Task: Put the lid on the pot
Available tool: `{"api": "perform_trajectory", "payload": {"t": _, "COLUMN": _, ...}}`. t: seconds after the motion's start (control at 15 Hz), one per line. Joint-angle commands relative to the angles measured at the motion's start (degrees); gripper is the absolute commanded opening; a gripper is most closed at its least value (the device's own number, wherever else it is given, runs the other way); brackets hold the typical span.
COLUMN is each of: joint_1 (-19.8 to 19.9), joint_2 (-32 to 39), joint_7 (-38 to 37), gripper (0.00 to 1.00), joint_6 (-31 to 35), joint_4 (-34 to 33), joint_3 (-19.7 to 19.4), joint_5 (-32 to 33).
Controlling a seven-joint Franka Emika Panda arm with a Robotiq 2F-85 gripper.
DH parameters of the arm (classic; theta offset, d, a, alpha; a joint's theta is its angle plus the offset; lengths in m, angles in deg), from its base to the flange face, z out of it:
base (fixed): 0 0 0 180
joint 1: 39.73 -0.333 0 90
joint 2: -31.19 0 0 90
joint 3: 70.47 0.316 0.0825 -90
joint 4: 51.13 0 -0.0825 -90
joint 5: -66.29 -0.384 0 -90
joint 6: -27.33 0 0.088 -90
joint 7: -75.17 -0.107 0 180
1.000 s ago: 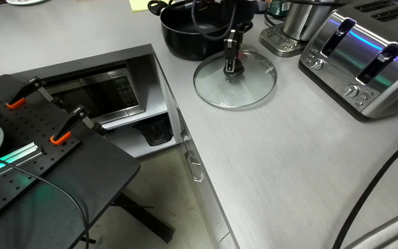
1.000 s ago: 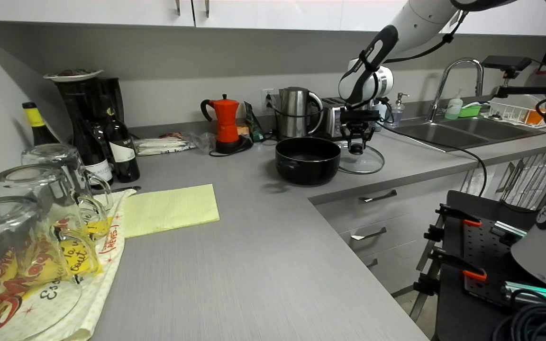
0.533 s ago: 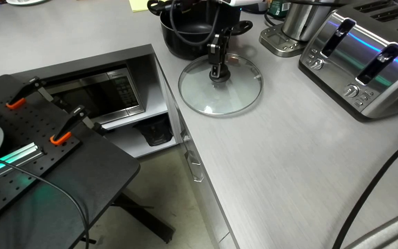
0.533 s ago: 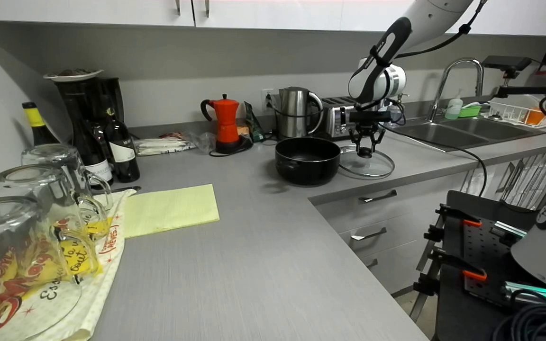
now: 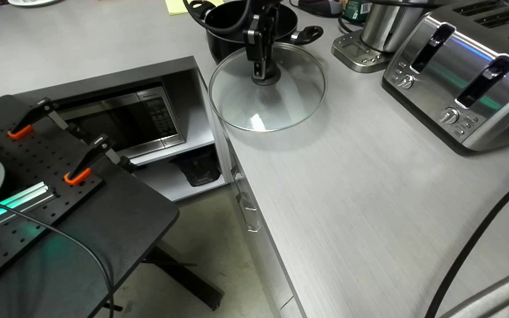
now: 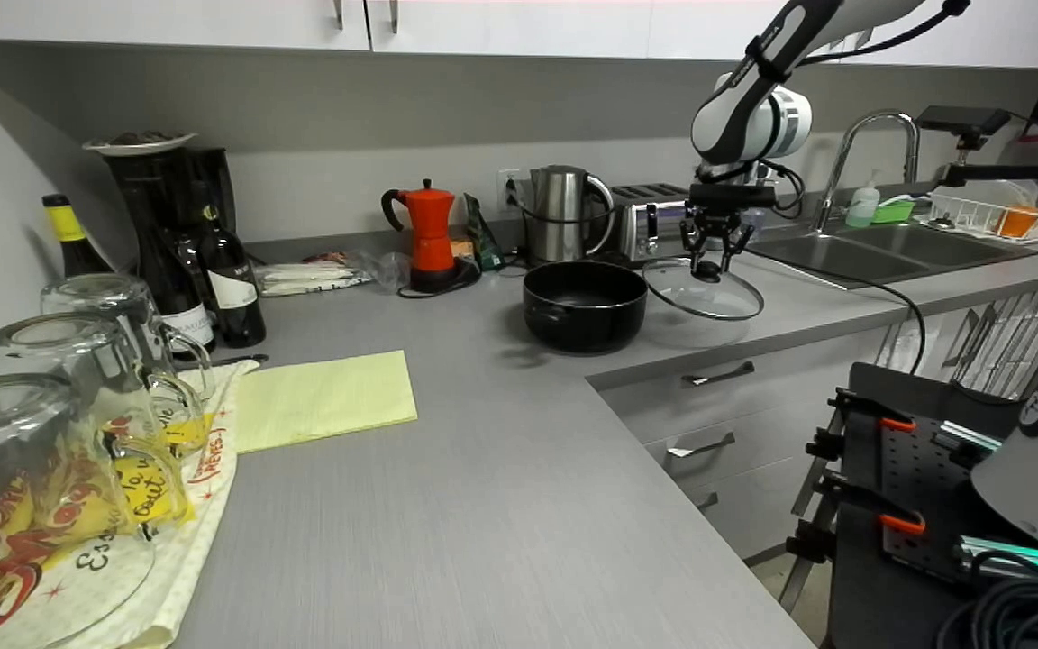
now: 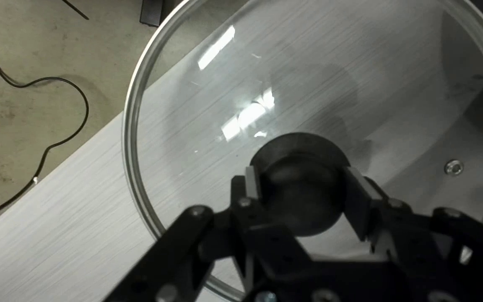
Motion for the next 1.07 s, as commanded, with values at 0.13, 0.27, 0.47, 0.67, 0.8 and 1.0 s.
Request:
{"api": "perform_trajectory", "payload": {"t": 0.13, "joint_1": -1.2, "joint_2": -12.6, "joint_7": 4.0, "gripper": 0.25, "joint_6": -2.6, "joint_4": 6.0, "joint_3": 0.5, "joint_5": 3.0}}
{"api": "perform_trajectory", "payload": {"t": 0.27, "joint_1": -1.3, "joint_2": -14.2, "joint_7": 4.6, "gripper": 0.25, "joint_6": -6.2, "joint_4": 5.0, "joint_3": 1.4, "joint_5": 3.9}}
{"api": "perform_trajectory", "payload": {"t": 0.47, "joint_1": -1.4, "joint_2": -15.3, "joint_7": 5.9, "gripper": 0.25, "joint_6": -13.5, "joint_4": 1.8, "joint_3": 3.3, "joint_5": 4.8}}
{"api": "perform_trajectory", "payload": {"t": 0.67, "joint_1": -1.9, "joint_2": -14.9, "joint_7": 7.6, "gripper": 0.25, "joint_6": -21.0, "joint_4": -2.3, "joint_3": 5.3, "joint_5": 5.0}}
{"api": "perform_trajectory", "payload": {"t": 0.8, "joint_1": -2.2, "joint_2": -13.8, "joint_7": 7.9, "gripper": 0.25, "joint_6": -26.1, "joint_4": -5.9, "joint_3": 6.4, "joint_5": 5.2}}
{"api": "perform_trajectory", "payload": {"t": 1.0, "joint_1": -2.8, "joint_2": -11.7, "joint_7": 7.8, "gripper": 0.25, "joint_6": -32.2, "joint_4": -11.2, "joint_3": 7.5, "joint_5": 5.7}}
